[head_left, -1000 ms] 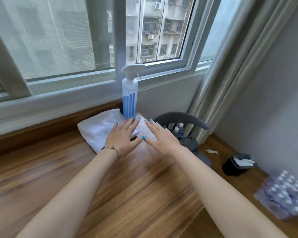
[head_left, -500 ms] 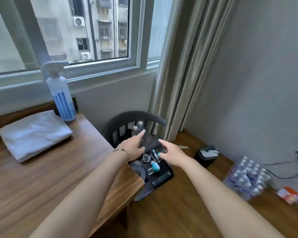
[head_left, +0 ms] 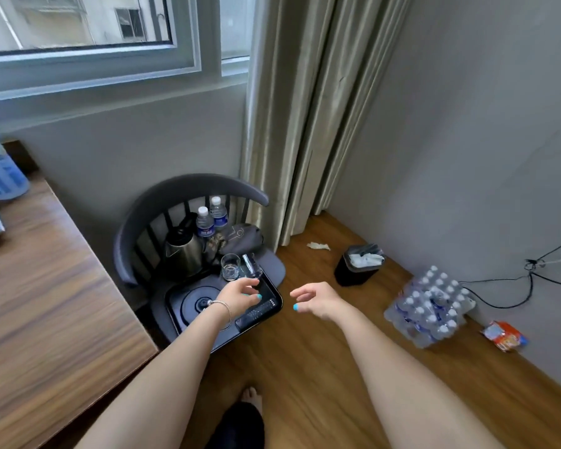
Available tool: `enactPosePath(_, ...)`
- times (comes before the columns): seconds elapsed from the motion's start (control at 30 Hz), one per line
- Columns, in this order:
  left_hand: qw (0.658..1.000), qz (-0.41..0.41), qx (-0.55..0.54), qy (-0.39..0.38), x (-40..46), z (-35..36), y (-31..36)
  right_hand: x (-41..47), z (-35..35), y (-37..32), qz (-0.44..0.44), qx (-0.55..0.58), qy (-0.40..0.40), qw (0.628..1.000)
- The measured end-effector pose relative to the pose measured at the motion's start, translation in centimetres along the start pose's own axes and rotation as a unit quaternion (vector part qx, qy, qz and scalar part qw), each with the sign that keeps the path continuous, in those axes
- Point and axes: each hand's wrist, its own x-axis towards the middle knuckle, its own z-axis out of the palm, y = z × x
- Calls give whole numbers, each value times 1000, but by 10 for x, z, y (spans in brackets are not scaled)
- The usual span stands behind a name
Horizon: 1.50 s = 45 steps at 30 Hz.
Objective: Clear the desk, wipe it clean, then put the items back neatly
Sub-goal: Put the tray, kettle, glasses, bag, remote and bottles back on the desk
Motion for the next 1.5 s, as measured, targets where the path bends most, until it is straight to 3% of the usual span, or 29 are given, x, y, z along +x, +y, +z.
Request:
enactPosePath(0.4,988,-145,-44,28,97,31,-64,119,15,-1,106,-10,-139,985)
enactPosePath(0.7,977,-212,10,26,128,33,-116,193,30,8,102,-16,-193,976)
enactPosePath(0.87,971,-234,13,39,139,38,-145,230,33,25,136,25,-173,975)
enactPosePath(1.07,949,-265,11,174,143,41,-198,280,48,60,90,14,-136,987)
enactPosePath(1.27,921,-247,-7,301,147,22,-249,327,79,75,-29,-53,-162,985)
enactPosePath(1.4,908,-280,46,309,150,13,-279,351,101,80,-66,-121,-154,978)
enactPosePath(1.5,918,-250,21,308,154,16,-295,365,113,86,-96,-162,-111,976)
